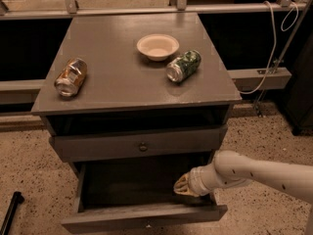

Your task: Open middle drawer

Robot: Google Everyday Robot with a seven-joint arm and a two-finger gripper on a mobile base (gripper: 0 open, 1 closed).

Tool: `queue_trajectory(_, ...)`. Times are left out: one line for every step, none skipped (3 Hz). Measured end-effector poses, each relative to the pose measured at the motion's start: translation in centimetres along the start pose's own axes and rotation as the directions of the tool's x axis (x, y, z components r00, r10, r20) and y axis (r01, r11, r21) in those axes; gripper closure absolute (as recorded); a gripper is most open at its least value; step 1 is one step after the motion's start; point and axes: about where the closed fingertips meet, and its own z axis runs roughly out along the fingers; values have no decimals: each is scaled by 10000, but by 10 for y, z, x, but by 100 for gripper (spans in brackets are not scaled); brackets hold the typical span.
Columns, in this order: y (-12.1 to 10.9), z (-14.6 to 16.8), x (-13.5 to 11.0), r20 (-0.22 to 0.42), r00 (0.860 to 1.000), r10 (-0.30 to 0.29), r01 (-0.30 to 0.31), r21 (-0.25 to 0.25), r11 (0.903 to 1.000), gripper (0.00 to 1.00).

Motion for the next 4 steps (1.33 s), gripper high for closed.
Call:
queue_trajectory(-5, 29, 11, -267, 9996, 83, -98, -596, 9982, 94)
queue_trajectory(15, 49, 0, -663, 9969, -413, 280, -1898, 9814, 95)
queue_trajectory(42, 53, -9, -747, 9951, -645, 411, -2807, 9589, 95)
queue_trajectory(56, 50, -17, -646, 9961, -607, 372, -3174, 9476, 95)
